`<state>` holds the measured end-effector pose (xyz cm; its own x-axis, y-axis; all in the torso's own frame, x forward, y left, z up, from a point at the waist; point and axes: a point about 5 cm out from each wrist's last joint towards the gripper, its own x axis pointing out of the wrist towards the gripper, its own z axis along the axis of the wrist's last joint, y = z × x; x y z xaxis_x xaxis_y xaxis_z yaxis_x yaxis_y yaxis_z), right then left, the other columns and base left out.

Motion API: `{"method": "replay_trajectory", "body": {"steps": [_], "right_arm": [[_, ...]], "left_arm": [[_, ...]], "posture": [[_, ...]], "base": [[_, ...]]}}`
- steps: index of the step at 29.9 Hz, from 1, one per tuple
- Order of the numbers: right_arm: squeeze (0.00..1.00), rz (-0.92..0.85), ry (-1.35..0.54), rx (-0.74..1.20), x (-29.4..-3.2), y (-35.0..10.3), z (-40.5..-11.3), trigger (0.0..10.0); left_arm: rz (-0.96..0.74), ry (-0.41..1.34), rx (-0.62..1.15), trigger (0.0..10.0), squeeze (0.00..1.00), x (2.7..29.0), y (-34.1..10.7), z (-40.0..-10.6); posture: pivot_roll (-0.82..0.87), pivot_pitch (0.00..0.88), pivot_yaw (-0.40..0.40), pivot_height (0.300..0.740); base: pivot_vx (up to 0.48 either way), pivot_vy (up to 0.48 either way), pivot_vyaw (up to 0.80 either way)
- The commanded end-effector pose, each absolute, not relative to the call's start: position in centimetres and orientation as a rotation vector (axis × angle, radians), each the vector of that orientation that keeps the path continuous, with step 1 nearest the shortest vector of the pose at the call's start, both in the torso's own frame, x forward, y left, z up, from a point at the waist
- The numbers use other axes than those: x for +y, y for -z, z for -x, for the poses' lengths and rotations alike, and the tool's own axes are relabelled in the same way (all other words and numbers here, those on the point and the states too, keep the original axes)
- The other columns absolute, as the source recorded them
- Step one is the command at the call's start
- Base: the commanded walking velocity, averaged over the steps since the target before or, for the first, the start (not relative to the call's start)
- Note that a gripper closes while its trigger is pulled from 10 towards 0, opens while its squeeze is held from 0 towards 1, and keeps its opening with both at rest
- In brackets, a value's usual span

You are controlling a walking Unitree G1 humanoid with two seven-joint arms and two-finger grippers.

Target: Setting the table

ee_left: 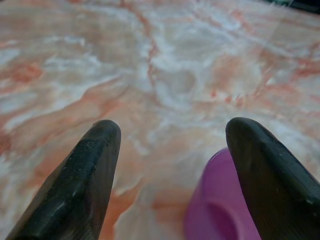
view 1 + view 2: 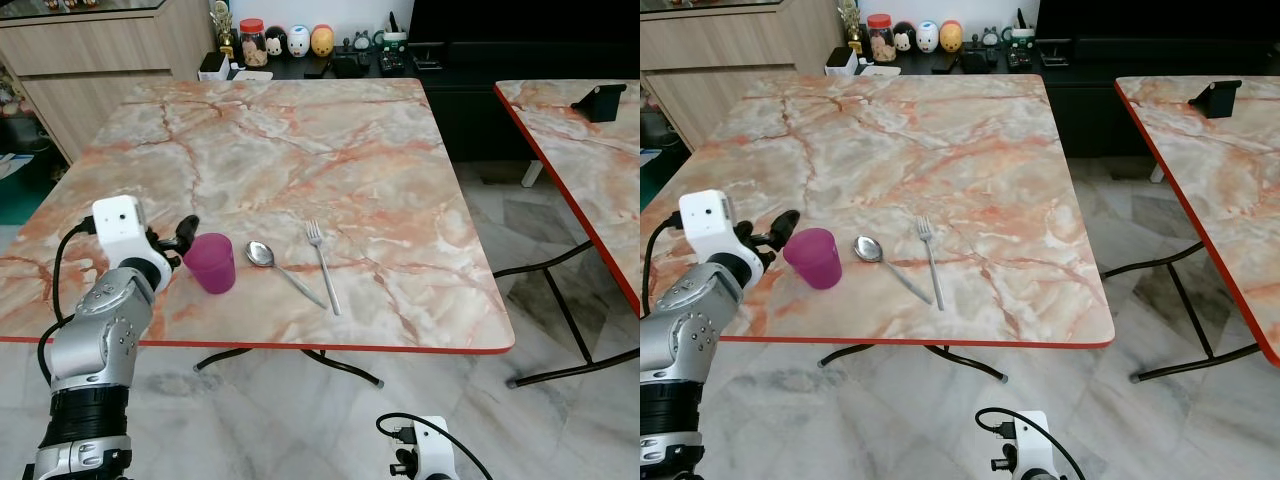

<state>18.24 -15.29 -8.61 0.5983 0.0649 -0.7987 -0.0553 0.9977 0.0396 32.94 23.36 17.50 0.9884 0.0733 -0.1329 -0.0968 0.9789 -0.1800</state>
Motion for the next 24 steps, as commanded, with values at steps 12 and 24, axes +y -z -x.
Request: {"method": "replay_trajectory", "body": {"steps": [12, 24], "right_arm": [[0.0, -0.015, -0.077, 0.944, -15.1, 8.8, -17.9, 10.0], [0.0, -0.017, -0.079, 0.947, -15.0, 8.8, -17.8, 10.0]], "left_arm": [[0.122, -0.042, 0.202, 10.0, 0.0, 23.4, -17.2, -32.4], [0.099, 0.005, 0.197, 10.0, 0.0, 22.2, -17.6, -32.3]], "posture": [[0.07, 0.073, 0.043, 0.74], [0.06, 0.063, 0.048, 0.74]], "base": [[0.0, 0.0, 0.0], [0.0, 0.0, 0.0]]}}
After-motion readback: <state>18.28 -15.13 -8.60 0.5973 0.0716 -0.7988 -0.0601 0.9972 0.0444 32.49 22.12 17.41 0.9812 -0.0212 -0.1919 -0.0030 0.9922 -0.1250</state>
